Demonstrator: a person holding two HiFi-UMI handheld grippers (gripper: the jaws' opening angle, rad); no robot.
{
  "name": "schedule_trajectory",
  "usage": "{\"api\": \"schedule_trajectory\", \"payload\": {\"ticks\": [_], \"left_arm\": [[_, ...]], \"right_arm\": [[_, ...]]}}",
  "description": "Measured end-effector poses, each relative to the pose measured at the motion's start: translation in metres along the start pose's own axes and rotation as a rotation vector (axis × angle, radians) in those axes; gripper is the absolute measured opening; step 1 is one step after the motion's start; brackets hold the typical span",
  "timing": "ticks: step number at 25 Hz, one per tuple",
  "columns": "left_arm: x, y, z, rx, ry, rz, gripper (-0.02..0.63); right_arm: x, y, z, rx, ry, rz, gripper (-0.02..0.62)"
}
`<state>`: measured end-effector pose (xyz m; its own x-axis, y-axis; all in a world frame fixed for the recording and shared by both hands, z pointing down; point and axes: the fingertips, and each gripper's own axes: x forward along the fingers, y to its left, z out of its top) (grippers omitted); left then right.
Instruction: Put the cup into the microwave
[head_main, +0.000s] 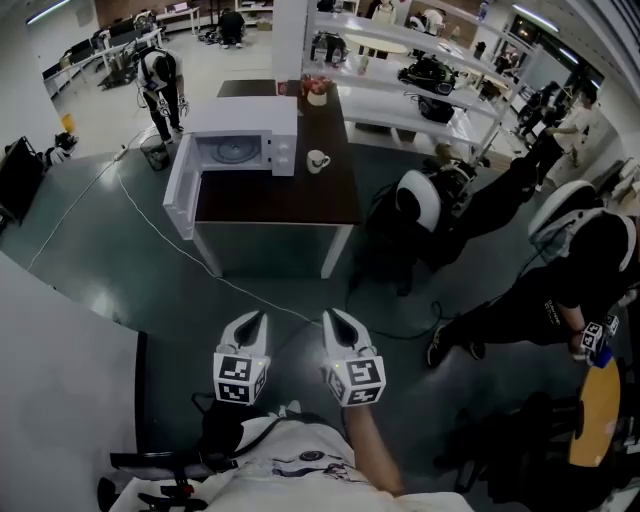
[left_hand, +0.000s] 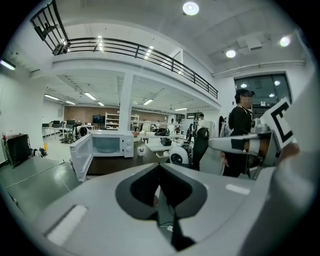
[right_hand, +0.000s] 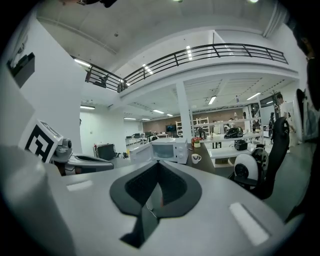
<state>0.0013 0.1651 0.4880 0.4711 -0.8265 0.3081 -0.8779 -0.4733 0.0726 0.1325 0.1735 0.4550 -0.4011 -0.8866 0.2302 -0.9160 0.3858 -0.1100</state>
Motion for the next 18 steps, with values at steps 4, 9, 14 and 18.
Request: {"api": "schedule_trajectory", "payload": {"ticks": [4,9,14,18], "left_arm": [[-0.001,0.005,-0.004,-0.001,0.023,0.018,-0.001],[0.009,0.03,0.002,-0.014,0.013,0.028,-0.001],[0.034,0.062,0.022,-0.027,-0.016,0.018,-0.001],[0.052,0.079,0.039,-0.018,-0.046,-0.006,-0.001]], "right_arm": [[0.008,-0.002,-0.004,0.024,0.011,0.014,0.002],[0.034,0.006,0.005,0.019,0.007,0.024,0.002],[0.065,0.018,0.028,-0.017,-0.007,0.033,0.002],[0.092,0.018,0.043,-0.025,-0.023,0.015,0.002]]}}
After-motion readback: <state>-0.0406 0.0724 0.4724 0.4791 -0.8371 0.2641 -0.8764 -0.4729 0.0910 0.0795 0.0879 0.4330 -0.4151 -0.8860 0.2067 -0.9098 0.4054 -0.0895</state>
